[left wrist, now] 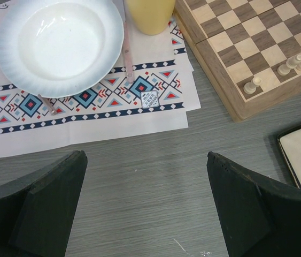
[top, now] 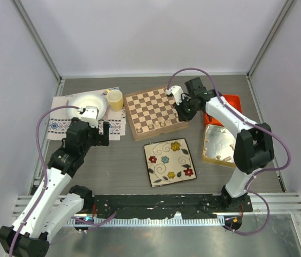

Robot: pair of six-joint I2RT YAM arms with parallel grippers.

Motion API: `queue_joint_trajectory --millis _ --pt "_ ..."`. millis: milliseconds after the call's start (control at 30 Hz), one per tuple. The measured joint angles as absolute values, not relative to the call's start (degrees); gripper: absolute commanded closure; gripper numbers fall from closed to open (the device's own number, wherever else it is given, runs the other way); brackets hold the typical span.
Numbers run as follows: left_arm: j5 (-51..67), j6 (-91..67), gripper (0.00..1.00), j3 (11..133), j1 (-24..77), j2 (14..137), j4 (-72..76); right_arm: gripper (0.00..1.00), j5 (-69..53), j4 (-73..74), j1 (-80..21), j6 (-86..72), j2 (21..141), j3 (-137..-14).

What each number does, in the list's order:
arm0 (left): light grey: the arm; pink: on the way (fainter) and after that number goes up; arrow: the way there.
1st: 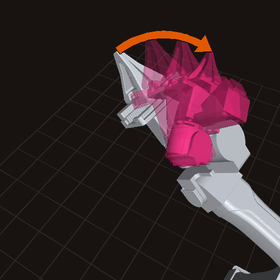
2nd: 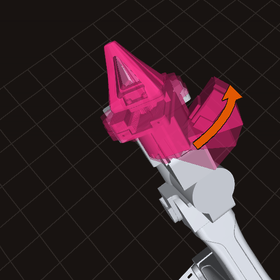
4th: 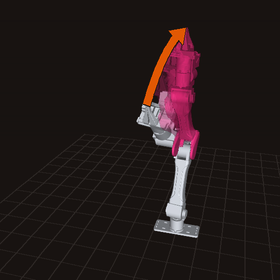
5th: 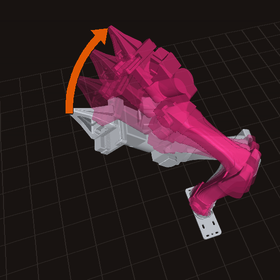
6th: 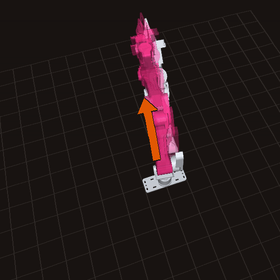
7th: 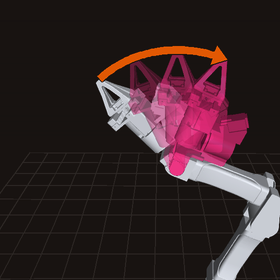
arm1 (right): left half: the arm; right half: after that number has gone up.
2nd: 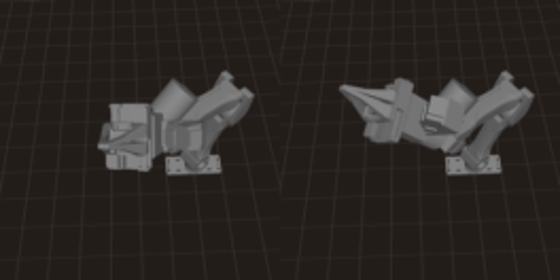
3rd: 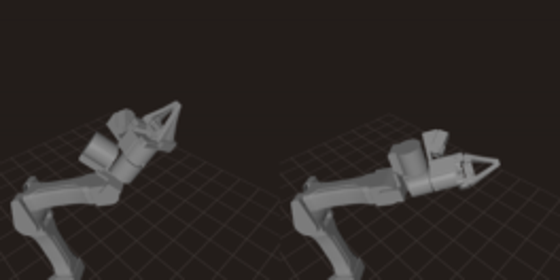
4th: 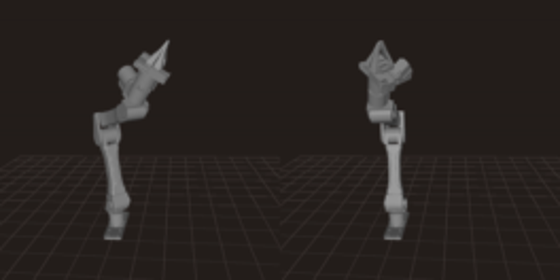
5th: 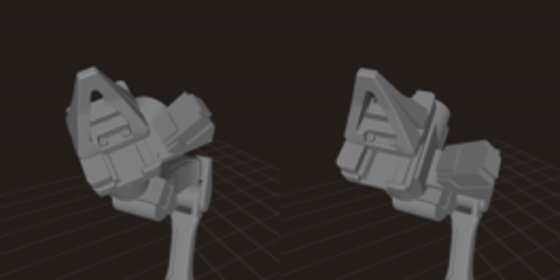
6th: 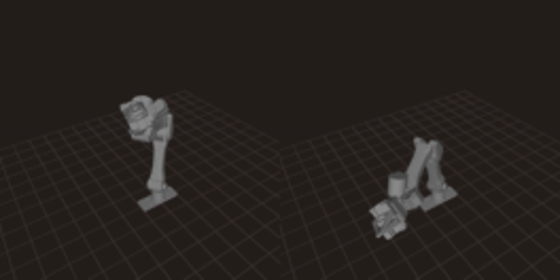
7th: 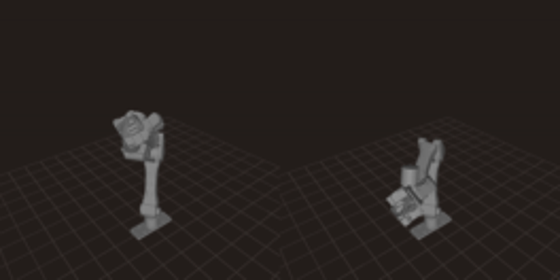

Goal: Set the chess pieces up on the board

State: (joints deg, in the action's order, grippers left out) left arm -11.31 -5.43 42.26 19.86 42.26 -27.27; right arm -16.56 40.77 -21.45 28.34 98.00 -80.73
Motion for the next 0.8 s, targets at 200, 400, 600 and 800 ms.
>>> queue_joint_trajectory --millis 200,400,600,800 --pt "-11.0 -5.3 0.00 42.2 19.9 42.3 -27.2 0.98 -14.9 40.8 -22.1 28.4 104.4 -85.4" --pt "-10.9 -5.3 0.00 42.0 19.9 42.3 -27.0 0.98 -13.5 41.0 -22.3 28.4 107.8 -88.1" --pt "-10.8 -5.3 0.00 41.9 19.9 42.3 -26.9 0.96 -13.0 41.8 -23.0 28.4 109.7 -89.3" --pt "-10.5 -5.3 0.00 41.9 19.9 42.3 -26.9 0.94 -12.3 42.4 -23.8 28.4 112.8 -91.0"
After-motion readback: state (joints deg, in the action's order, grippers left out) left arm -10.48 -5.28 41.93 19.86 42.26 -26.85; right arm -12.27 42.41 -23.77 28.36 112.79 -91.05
